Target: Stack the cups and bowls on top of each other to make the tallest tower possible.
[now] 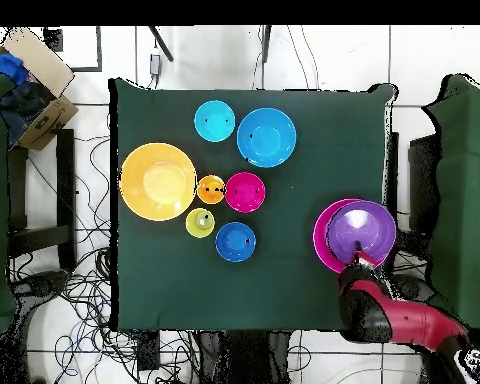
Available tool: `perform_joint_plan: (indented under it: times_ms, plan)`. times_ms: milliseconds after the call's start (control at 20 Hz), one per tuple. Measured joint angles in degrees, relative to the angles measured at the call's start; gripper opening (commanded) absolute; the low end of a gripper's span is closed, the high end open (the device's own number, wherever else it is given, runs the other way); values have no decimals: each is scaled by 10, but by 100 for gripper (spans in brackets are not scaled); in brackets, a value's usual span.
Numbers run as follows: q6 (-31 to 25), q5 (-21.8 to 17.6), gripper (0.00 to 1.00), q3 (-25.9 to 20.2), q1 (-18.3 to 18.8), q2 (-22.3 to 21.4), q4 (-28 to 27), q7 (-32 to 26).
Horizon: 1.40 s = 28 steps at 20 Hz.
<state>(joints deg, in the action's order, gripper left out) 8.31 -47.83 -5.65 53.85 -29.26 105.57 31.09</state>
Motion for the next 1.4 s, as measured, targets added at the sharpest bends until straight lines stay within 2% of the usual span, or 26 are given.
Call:
perform_joint_plan:
  times_ms: [100,200,350,450,500,750,1400]
  plan:
    - [-52,29,100,-47,53,-1,10,0]
    - [-85,46,100,-74,85,-2,14,0]
    - [-171,80,100,-146,163,-9,21,0]
    - [-193,86,100,-162,180,-10,21,0]
    - [-224,92,100,-185,202,-10,21,0]
    - [-260,91,100,-211,224,-10,21,0]
    - [-310,91,100,-245,244,-10,26,0]
